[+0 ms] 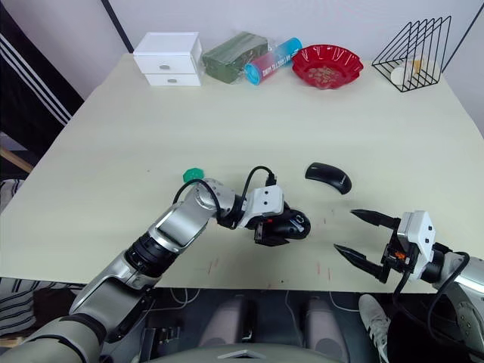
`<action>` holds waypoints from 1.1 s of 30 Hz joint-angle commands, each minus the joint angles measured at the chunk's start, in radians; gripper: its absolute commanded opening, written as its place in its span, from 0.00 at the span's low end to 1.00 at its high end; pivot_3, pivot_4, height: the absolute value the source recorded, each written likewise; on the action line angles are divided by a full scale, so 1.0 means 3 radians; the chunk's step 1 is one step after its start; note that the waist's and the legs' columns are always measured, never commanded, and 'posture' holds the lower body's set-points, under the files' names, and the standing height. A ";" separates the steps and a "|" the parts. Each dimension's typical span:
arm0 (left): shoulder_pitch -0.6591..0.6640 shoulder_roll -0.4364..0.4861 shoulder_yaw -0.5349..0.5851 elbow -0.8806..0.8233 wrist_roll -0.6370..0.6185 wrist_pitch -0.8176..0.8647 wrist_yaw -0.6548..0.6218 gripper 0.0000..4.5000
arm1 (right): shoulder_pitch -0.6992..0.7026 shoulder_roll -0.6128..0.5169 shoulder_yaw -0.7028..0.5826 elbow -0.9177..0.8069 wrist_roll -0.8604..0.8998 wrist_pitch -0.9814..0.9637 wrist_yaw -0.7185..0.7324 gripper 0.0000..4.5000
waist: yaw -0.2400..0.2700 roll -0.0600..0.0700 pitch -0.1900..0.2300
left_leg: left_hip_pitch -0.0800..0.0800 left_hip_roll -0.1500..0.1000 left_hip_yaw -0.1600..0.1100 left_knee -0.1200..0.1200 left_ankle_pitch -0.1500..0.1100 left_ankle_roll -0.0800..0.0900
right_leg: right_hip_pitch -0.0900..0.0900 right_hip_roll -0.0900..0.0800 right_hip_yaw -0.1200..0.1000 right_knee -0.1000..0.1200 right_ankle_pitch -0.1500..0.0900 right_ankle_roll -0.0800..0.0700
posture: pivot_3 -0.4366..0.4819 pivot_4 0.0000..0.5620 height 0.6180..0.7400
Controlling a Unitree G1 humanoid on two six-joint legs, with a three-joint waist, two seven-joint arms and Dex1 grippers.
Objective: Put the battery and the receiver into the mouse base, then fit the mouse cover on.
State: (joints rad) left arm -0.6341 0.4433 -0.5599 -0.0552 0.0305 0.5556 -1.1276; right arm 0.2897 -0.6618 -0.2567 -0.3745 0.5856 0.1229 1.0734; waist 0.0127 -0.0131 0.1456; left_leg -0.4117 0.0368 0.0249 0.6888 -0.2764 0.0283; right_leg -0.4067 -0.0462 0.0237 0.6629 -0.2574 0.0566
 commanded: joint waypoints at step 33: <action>0.1097 0.0876 0.1938 -0.0668 -0.1730 -0.0712 -0.0560 1.00 | -0.0910 -0.0025 0.0027 0.0739 -0.0108 -0.0014 -0.0063 0.99 | -0.0005 -0.0013 0.0009 | 0.0049 0.0007 0.0139 -0.0002 -0.0020 0.0032 | -0.0015 0.0000 0.0127 0.0000 0.0017 0.0032 | 0.48 0.27 1.00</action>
State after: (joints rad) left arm -0.3053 0.6946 -0.0215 -0.2217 -0.4465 0.3552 -1.2918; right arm 0.0357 -0.6599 -0.2424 -0.1564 0.5562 0.1121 1.0680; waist 0.0112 -0.0169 0.1481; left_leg -0.3972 0.0389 0.0665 0.6883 -0.2823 0.0379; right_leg -0.4110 -0.0461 0.0617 0.6629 -0.2521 0.0663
